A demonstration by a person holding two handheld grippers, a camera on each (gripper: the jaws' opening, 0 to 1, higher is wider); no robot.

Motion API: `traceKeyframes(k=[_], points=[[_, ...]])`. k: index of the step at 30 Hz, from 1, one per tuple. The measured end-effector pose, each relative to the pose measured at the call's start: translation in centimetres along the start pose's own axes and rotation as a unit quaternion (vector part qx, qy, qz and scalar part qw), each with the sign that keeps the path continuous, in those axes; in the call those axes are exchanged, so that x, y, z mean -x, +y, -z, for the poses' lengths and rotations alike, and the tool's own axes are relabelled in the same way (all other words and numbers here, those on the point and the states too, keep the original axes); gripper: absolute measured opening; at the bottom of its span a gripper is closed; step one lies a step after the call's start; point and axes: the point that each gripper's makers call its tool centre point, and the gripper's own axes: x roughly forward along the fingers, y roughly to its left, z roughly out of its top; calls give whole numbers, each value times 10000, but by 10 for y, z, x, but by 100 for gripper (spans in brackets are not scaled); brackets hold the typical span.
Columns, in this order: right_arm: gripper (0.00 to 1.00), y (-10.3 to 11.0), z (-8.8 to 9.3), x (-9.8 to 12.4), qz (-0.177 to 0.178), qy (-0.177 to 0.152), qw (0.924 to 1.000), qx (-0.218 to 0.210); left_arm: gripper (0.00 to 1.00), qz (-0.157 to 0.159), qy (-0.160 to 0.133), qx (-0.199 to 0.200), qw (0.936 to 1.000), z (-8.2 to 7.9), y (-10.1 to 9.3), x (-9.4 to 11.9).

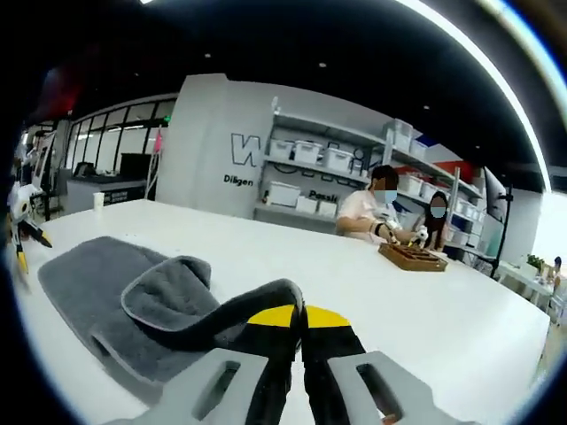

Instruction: Open the folded towel by lifting each exposed corner and separating the folded layers until the towel lies flat within the target outline without major curled edges

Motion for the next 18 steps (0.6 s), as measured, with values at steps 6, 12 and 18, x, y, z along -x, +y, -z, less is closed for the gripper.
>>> traceKeyframes(k=[6,12,18], points=[[0,-9,24,-6,79,250,9996,-71,92,11,21,-1,10000,2,-2,-1],[0,-19,50,-11,175,564,9982,-136,92,-11,51,20,10000,3,-1,0],[0,-28,81,-16,253,939,9951,-190,92,-13,48,14,10000,3,-1,0]])
